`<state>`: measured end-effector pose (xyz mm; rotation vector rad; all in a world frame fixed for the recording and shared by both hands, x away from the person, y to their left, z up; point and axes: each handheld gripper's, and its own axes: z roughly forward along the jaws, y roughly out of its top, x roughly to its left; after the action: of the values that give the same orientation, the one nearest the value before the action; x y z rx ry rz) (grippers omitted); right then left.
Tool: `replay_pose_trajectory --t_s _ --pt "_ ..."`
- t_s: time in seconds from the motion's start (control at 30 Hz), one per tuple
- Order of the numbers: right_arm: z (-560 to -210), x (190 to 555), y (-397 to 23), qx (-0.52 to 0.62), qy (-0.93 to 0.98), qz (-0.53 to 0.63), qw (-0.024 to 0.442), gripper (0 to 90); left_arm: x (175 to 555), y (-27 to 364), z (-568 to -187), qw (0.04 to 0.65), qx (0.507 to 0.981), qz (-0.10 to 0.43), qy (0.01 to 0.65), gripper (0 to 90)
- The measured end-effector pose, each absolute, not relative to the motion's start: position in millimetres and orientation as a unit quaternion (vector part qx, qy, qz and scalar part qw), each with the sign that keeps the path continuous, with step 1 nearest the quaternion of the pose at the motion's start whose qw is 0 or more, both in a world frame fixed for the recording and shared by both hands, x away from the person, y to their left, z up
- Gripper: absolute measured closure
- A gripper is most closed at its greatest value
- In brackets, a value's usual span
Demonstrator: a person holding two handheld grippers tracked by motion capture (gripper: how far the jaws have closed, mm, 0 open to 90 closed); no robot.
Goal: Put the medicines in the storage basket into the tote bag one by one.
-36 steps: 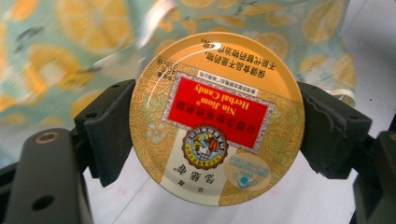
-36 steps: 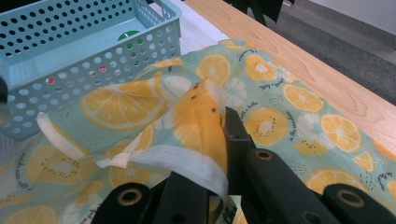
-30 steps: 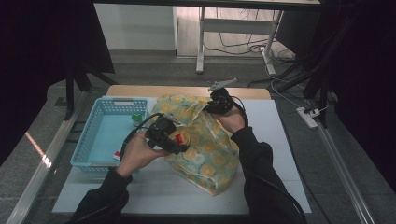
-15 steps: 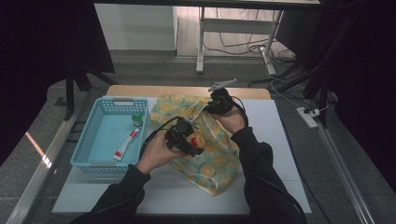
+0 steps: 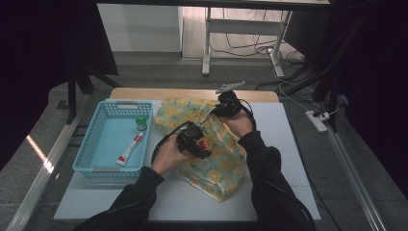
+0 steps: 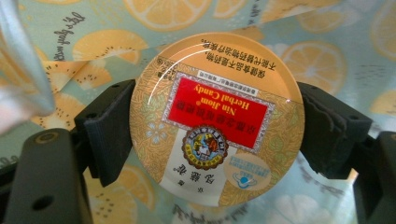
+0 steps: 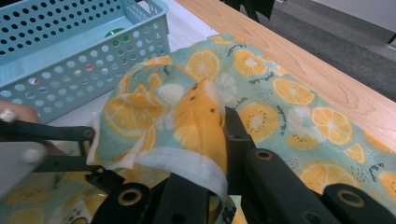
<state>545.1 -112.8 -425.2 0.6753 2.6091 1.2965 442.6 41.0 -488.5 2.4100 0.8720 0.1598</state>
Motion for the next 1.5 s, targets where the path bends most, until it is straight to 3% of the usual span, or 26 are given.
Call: replay_pose_trajectory --t_s 1.07,1.5 --pt "-429 553 -117 0.25 0.862 0.433 0.087 89.8 474 34 -521 0.26 0.897 0.088 0.346 20.1" --pt "-428 551 -119 0.248 0.862 0.434 0.088 89.7 463 36 -511 0.281 0.894 0.08 0.341 9.0"
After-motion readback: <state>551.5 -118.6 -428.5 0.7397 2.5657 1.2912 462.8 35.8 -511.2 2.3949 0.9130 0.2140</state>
